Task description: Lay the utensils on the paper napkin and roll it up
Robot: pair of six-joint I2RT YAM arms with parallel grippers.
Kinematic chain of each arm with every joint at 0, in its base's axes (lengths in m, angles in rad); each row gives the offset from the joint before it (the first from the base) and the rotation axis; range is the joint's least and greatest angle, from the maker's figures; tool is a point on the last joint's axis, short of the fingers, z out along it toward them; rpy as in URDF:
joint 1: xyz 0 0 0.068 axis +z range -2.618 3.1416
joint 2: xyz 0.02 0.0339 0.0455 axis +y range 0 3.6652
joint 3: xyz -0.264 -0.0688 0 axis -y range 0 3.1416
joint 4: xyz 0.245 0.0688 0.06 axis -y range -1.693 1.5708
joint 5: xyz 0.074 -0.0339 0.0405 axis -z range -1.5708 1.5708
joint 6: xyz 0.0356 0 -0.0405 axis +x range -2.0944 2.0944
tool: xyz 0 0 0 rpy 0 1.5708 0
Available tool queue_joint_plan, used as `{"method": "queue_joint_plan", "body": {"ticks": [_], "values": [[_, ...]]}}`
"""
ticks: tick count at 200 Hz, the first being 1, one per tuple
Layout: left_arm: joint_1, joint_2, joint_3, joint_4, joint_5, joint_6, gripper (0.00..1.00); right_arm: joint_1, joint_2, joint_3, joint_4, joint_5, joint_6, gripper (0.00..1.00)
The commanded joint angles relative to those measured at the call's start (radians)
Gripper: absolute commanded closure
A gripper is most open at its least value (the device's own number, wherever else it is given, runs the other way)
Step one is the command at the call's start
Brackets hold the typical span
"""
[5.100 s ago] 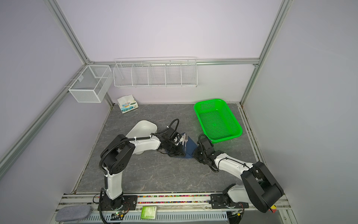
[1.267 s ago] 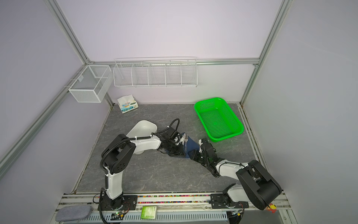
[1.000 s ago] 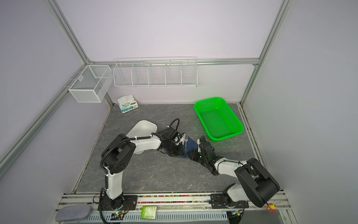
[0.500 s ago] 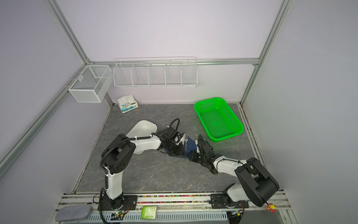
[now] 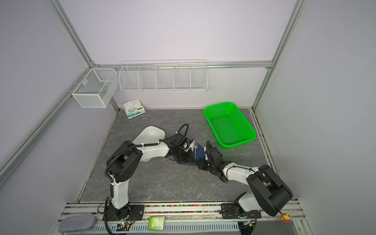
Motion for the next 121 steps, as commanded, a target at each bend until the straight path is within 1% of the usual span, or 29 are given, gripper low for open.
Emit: {"method": "queue_joint_plan", "body": {"ticks": [1, 24, 37, 47, 54, 88, 121], "values": [[-0.003, -0.032, 0.002, 0.013, -0.015, 0.002, 0.83, 0.017, 0.017, 0.035, -0.052, 0.045, -0.017, 0.65], [-0.003, -0.043, 0.005, 0.007, -0.013, 0.004, 0.88, 0.024, 0.032, 0.063, -0.080, 0.053, -0.023, 0.70], [-0.002, -0.058, 0.003, 0.003, -0.015, 0.004, 0.88, 0.028, 0.039, 0.079, -0.105, 0.069, -0.021, 0.71], [-0.001, -0.073, 0.000, 0.001, -0.018, 0.003, 0.88, 0.030, 0.043, 0.086, -0.115, 0.080, -0.015, 0.76], [0.000, -0.082, -0.004, -0.001, -0.021, 0.003, 0.88, 0.029, 0.046, 0.087, -0.120, 0.089, -0.009, 0.77], [0.003, -0.111, -0.034, -0.014, -0.031, 0.011, 0.88, 0.035, 0.046, 0.087, -0.124, 0.099, 0.005, 0.78], [0.005, -0.099, -0.053, -0.016, -0.031, 0.017, 0.89, 0.042, 0.038, 0.098, -0.140, 0.100, -0.003, 0.79]]}}
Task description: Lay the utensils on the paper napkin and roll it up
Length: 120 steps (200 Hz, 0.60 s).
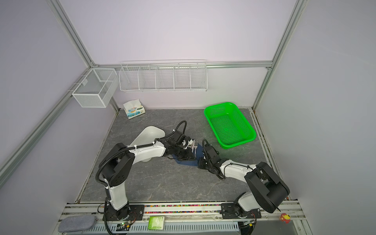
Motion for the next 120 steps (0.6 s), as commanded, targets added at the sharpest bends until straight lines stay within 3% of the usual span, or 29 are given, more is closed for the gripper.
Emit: {"method": "queue_joint_plan", "body": {"ticks": [1, 68, 120], "values": [[0.004, -0.001, -0.027, -0.014, -0.015, 0.017, 0.89, 0.013, 0.003, 0.025, -0.035, 0.022, -0.003, 0.79], [0.022, 0.048, -0.011, -0.027, -0.016, 0.039, 0.90, 0.024, 0.002, 0.058, -0.066, 0.041, 0.007, 0.78], [0.023, 0.076, -0.006, -0.039, -0.008, 0.053, 0.91, 0.038, -0.001, 0.105, -0.123, 0.061, -0.006, 0.66]]}}
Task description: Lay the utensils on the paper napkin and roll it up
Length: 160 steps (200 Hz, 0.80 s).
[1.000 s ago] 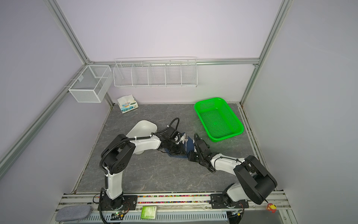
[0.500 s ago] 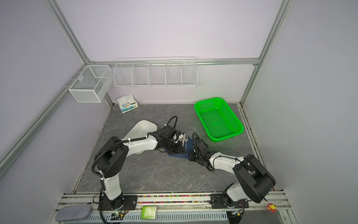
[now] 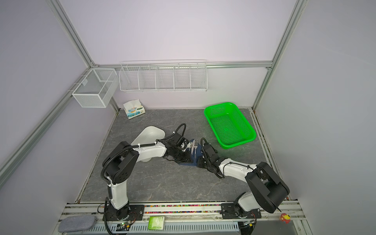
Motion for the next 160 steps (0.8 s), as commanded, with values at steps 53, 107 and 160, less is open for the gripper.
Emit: {"method": "queue_joint_plan", "body": {"ticks": [53, 107, 160], "values": [[0.006, 0.016, 0.018, -0.021, -0.009, 0.029, 0.91, 0.054, 0.008, 0.081, -0.059, 0.056, -0.018, 0.65], [0.009, 0.013, 0.012, -0.014, -0.015, 0.020, 0.91, 0.070, 0.015, 0.082, -0.045, 0.064, -0.007, 0.75], [0.020, 0.011, 0.008, -0.004, -0.011, 0.012, 0.91, 0.084, 0.042, 0.094, -0.019, 0.001, -0.065, 0.74]]}}
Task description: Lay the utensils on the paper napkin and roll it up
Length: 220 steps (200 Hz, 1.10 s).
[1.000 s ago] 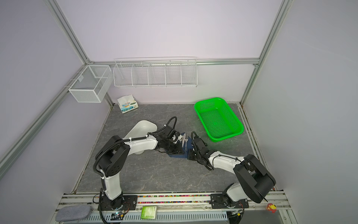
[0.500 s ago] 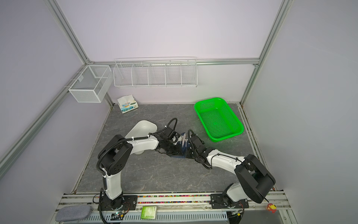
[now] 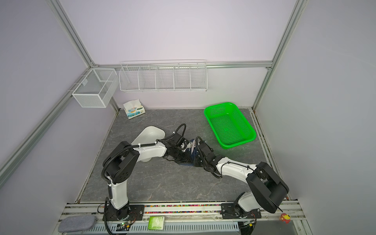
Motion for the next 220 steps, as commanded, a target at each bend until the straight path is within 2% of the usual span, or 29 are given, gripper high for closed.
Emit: {"method": "queue_joint_plan", "body": {"ticks": [1, 31, 67, 92, 160, 184, 220], "values": [[0.015, 0.009, 0.006, -0.002, -0.011, 0.001, 0.91, 0.014, 0.034, 0.026, 0.002, -0.030, -0.048, 0.74], [0.024, 0.002, 0.007, 0.000, -0.013, -0.002, 0.91, 0.014, 0.023, 0.012, 0.001, -0.012, -0.051, 0.71], [0.027, -0.005, -0.006, 0.025, -0.020, -0.025, 0.92, 0.014, 0.002, -0.017, 0.064, -0.045, -0.058, 0.70], [0.027, -0.059, -0.061, 0.095, -0.044, -0.053, 0.94, 0.015, 0.015, -0.021, 0.074, -0.073, -0.068, 0.70], [0.035, -0.146, -0.143, 0.135, -0.083, -0.095, 0.93, 0.014, 0.048, -0.020, 0.087, -0.091, -0.068, 0.70], [0.048, -0.206, -0.209, 0.192, -0.097, -0.134, 0.86, 0.014, 0.049, -0.020, 0.090, -0.087, -0.065, 0.69], [0.071, -0.244, -0.245, 0.271, -0.061, -0.180, 0.66, 0.014, 0.055, -0.019, 0.091, -0.089, -0.064, 0.70]]}}
